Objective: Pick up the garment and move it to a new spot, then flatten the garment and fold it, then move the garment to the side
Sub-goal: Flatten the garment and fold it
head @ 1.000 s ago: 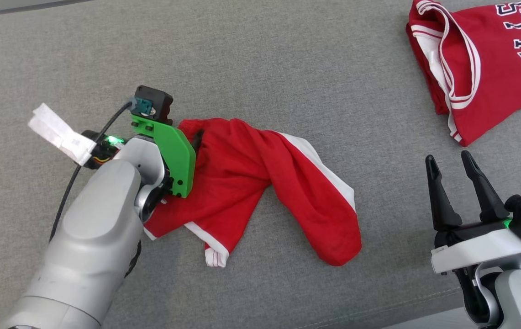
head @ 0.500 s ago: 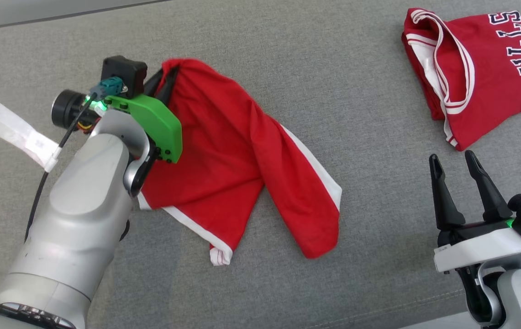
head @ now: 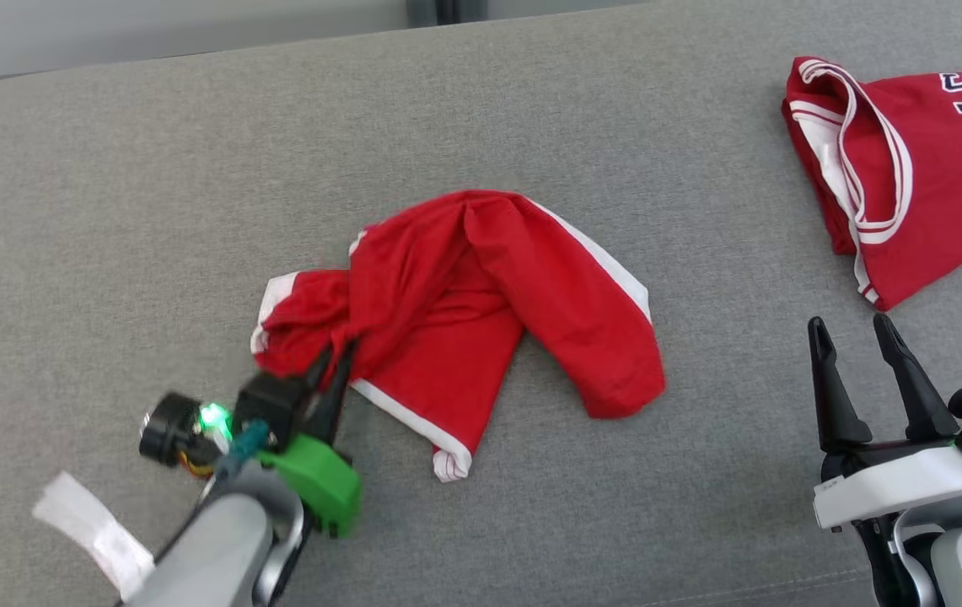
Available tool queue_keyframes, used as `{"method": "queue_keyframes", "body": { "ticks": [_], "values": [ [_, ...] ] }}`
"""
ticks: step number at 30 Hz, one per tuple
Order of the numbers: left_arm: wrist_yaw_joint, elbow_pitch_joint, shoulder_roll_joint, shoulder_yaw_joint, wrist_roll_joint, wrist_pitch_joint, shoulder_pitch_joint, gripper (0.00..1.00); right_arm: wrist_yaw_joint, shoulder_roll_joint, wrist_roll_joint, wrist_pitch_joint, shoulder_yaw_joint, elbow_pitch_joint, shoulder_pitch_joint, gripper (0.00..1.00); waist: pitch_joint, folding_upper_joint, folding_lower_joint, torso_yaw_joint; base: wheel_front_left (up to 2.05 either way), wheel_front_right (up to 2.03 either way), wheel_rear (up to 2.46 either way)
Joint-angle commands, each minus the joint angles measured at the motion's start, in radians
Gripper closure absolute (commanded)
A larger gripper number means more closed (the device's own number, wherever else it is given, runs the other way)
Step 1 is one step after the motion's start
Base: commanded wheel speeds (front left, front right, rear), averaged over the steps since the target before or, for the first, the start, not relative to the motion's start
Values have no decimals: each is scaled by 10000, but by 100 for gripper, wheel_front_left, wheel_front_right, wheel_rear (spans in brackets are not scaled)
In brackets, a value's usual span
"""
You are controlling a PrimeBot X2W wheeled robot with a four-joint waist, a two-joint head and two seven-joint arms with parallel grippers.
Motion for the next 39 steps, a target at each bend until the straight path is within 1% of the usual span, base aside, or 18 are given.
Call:
{"method": "queue_keyframes", "body": {
  "ticks": [1, 3, 5, 7, 8, 9, 11, 14, 15, 19, 22, 25, 28, 32, 39],
  "values": [
    [197, -253, 206, -109, 133, 107, 509, 100, -16, -15, -77, 79, -36, -70, 101, 0, -125, 0, 0, 250, 0, 0, 0],
    [360, -518, 308, -252, 45, 252, 1274, 100, -16, -26, -105, 164, -22, -119, 145, 0, -168, 0, 0, 342, 0, 0, 0],
    [484, -665, 421, -354, 41, 317, 1739, 100, -16, -46, -133, 233, -81, -169, 182, 0, -220, 0, 0, 444, 0, 0, 0],
    [548, -746, 409, -320, -86, 273, 2040, 100, -16, -61, -153, 289, -78, -222, 222, 0, -294, 0, 0, 523, 0, 0, 0],
    [579, -761, 429, -309, -71, 210, 2100, 51, -16, -73, -154, 316, -76, -241, 233, 0, -347, 0, 0, 550, 0, 0, 0],
    [621, -816, 334, -180, -238, 109, 2249, 0, -16, -84, -170, 335, -80, -250, 250, 0, -418, 0, 0, 566, 0, 0, 0],
    [705, -1080, 181, 69, -331, -71, 2400, 0, -16, -110, -219, 408, -87, -302, 327, 0, -570, 0, 0, 582, 0, 0, 0],
    [875, -1766, 28, 696, -431, -182, 2691, 0, -16, -123, -249, 487, -141, -412, 459, 0, -798, 0, 0, 587, 0, 0, 0],
    [1007, -2291, -85, 1130, -390, -188, 2805, 0, -16, -134, -291, 535, -155, -498, 476, 0, -877, 0, 0, 581, 0, 0, 0],
    [1275, -3305, -197, 2107, -305, -179, 3272, 0, -16, -110, -380, 688, -241, -763, 636, 0, -1058, 0, 0, 554, 0, 0, 0],
    [1510, -3688, -54, 2650, -128, -181, 3353, 0, -16, -104, -433, 809, -270, -954, 649, 0, -1170, 0, 0, 502, 0, 0, 0],
    [1838, -3884, 176, 3130, 169, -181, 3483, 0, -16, -141, -518, 899, -248, -1102, 699, 0, -1273, 0, 0, 428, 0, 0, 0],
    [2135, -3930, 397, 3482, 297, -182, 3664, 0, -16, -152, -575, 998, -163, -1245, 738, 0, -1343, 0, 0, 369, 0, 0, 0],
    [2261, -4054, 487, 3581, 237, -177, 3907, 0, -16, -147, -600, 1088, -132, -1405, 803, 0, -1421, 0, 0, 341, 0, 0, 0],
    [2261, -4140, 578, 3539, 162, -115, 4038, 0, -16, -129, -619, 1180, -166, -1536, 831, 0, -1447, 0, 0, 382, 0, 0, 0]
  ]
}}
